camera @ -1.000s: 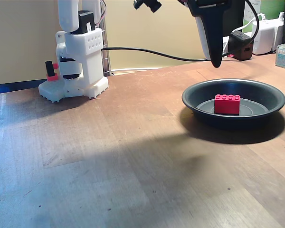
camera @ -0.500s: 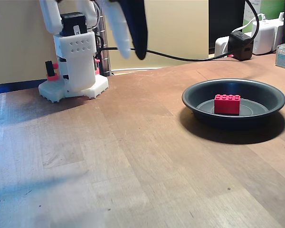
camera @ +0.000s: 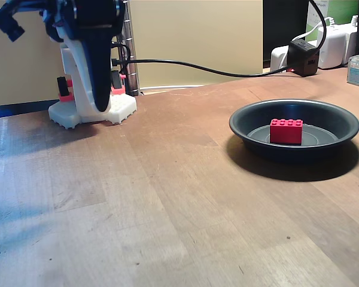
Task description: Grasp a lego block and put it in the bin.
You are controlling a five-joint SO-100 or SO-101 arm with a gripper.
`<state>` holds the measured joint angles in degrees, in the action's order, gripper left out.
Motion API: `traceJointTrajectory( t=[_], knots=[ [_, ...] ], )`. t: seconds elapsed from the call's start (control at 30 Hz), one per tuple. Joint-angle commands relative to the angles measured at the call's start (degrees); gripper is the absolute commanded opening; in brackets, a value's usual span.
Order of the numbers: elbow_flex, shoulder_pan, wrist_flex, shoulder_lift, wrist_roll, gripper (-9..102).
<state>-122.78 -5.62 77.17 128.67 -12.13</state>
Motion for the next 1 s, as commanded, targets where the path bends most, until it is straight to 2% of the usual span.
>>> traceJointTrajectory(
  t=[0.0,0.13,0.33,0.63,0.97],
  knots=[
    [-7.12,2.55,-5.54,4.22,-2.02,0],
    [-15.64,5.1,-11.34,8.88,-3.16,0],
    [-26.28,8.0,-15.29,15.91,-3.16,0],
    [-43.07,8.26,-24.79,23.91,-2.29,0],
    [-46.67,8.88,-25.22,25.31,-2.2,0]
  ],
)
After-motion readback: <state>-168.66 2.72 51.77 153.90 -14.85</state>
